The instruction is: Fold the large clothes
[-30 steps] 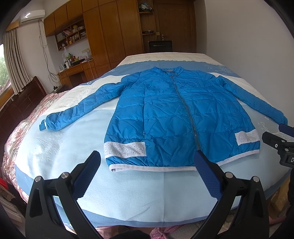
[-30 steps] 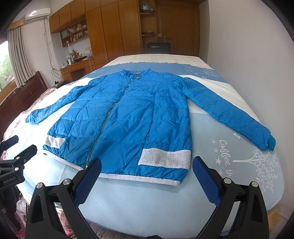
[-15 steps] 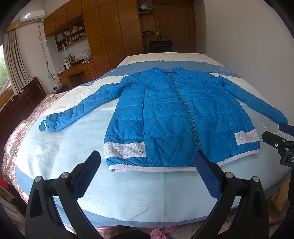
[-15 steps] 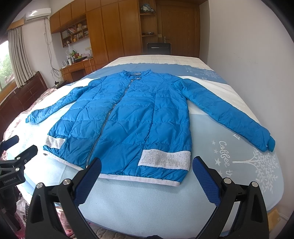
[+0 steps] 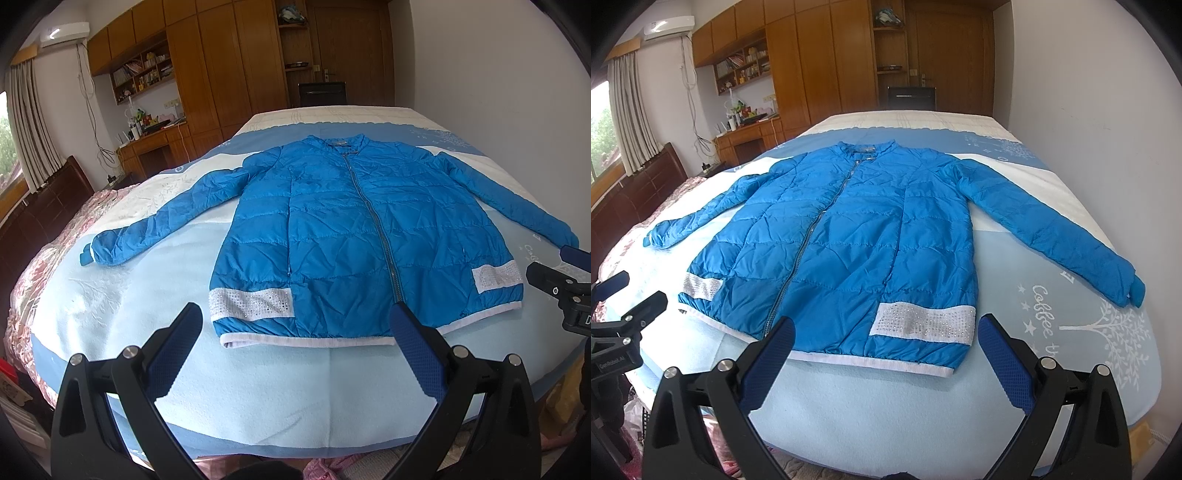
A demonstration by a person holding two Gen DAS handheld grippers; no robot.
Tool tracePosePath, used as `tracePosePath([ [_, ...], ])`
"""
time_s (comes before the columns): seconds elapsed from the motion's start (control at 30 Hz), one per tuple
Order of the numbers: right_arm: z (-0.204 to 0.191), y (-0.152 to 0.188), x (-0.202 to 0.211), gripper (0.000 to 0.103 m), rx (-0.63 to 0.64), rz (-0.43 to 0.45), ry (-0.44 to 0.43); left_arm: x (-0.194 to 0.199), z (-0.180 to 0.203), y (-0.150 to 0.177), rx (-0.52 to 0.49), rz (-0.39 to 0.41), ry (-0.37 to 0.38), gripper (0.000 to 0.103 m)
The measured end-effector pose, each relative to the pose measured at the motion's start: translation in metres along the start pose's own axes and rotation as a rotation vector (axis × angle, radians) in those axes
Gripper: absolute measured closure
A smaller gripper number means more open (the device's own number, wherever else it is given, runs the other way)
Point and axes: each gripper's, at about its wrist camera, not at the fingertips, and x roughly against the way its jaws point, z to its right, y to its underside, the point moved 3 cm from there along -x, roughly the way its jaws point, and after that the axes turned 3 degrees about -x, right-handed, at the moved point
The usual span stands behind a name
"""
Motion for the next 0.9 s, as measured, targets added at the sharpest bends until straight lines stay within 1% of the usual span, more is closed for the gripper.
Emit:
tracePosePath([
  [0.4, 0.007, -0.002, 0.000, 0.004, -0.008, 0.006, -0.001, -0.003, -0.001, -0.002, -0.003, 0.000, -0.007, 0.003],
  [0.5, 0.012, -0.004, -0.010, 0.004, -0.022, 0.006, -0.012, -0.014, -0.003, -0.004, -0.010, -0.003, 0.023, 0.003],
  [0.57, 0.024, -0.006, -0.016, 0.004, -0.040, 0.003, -0.003, -0.028, -0.003, -0.004, -0.011, -0.033, 0.035, 0.003],
  [0.6, 0.034, -0.007, -0.021, 0.004, -0.057, -0.006, 0.010, -0.034, -0.001, -0.004, -0.011, -0.047, 0.044, 0.003],
  [0.7, 0.070, -0.012, -0.031, 0.004, -0.128, -0.021, 0.024, -0.056, -0.001, -0.009, 0.021, -0.104, 0.117, 0.003],
  [0.73, 0.087, -0.014, -0.034, 0.004, -0.166, -0.026, 0.034, -0.064, 0.000, -0.016, 0.038, -0.118, 0.165, 0.003],
  [0.8, 0.122, -0.017, -0.037, 0.004, -0.239, -0.021, 0.062, -0.077, 0.008, -0.031, 0.047, -0.135, 0.211, 0.003],
  [0.87, 0.161, -0.021, -0.036, 0.004, -0.322, -0.008, 0.101, -0.086, 0.025, -0.051, 0.010, -0.113, 0.239, 0.004],
  [0.9, 0.181, -0.023, -0.036, 0.004, -0.364, -0.005, 0.119, -0.092, 0.036, -0.062, -0.026, -0.104, 0.234, 0.004],
])
